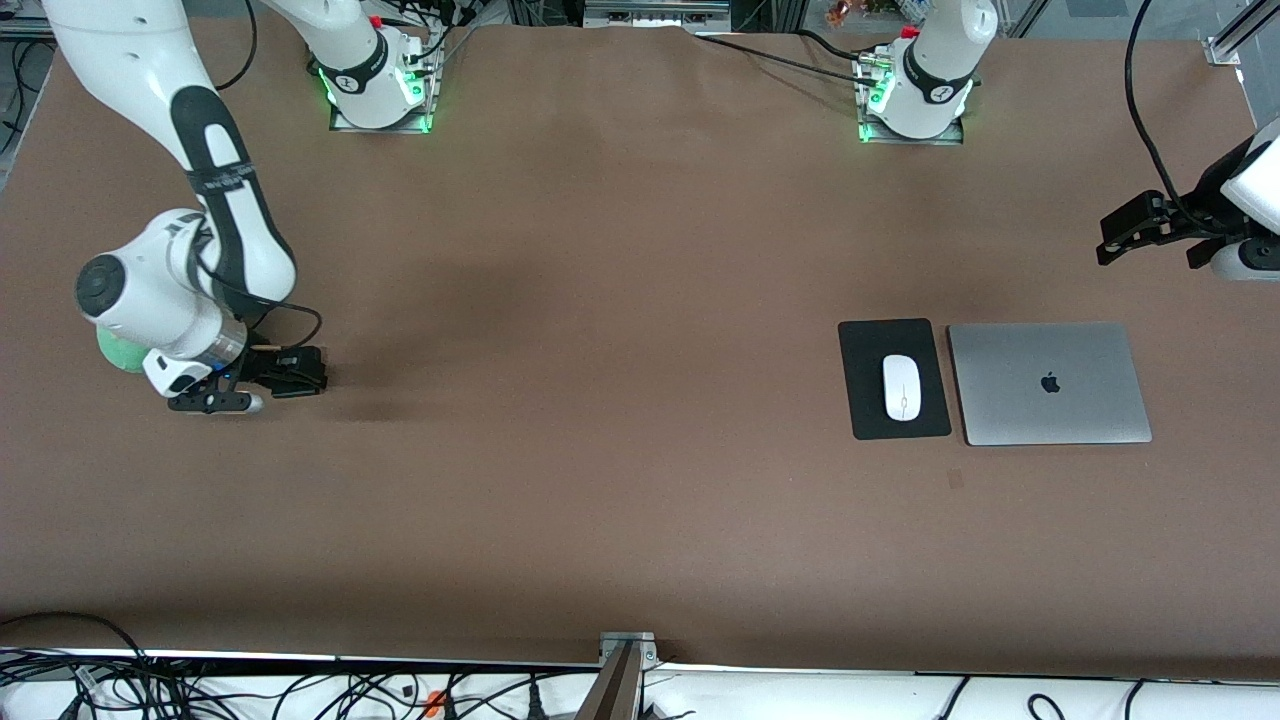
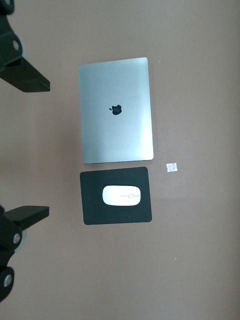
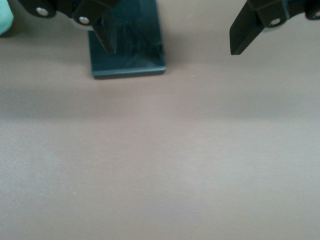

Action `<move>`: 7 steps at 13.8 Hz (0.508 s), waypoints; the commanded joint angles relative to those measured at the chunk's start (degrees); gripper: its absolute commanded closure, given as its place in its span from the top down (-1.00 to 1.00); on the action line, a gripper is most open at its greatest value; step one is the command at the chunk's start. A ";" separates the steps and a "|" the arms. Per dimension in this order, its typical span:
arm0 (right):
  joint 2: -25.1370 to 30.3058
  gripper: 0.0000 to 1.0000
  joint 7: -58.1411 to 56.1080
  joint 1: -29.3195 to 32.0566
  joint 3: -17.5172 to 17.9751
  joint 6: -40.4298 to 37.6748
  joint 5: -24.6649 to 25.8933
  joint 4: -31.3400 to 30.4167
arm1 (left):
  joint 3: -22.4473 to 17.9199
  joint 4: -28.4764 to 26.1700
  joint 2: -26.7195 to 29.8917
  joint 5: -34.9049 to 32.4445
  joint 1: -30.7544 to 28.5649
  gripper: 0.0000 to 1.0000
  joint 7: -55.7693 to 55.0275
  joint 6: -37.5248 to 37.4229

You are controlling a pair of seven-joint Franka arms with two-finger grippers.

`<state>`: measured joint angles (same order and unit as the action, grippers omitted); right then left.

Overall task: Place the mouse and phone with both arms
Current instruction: 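Open the right gripper to release the phone and lift away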

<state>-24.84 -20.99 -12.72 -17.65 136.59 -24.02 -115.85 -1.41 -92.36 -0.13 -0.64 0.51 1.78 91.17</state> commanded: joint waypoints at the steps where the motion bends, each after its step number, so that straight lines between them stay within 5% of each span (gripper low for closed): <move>1: 3.12 1.00 -0.46 0.76 -1.51 -16.12 3.16 7.89 | -0.26 1.21 -0.40 0.46 0.28 1.00 1.21 -0.56; 4: 7.86 1.00 7.60 1.73 -0.55 -31.95 11.06 16.51 | -0.26 1.21 -0.40 0.46 0.28 1.00 1.21 -0.56; 7: 13.92 1.00 10.00 5.93 6.55 -41.12 20.29 20.83 | -0.26 1.21 -0.40 0.46 0.28 1.00 1.21 -0.56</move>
<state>-14.78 -13.05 -10.32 -16.23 100.05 -8.98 -96.62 -1.41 -92.34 -0.13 -0.64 0.54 1.78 91.17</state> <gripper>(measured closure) 0.000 0.000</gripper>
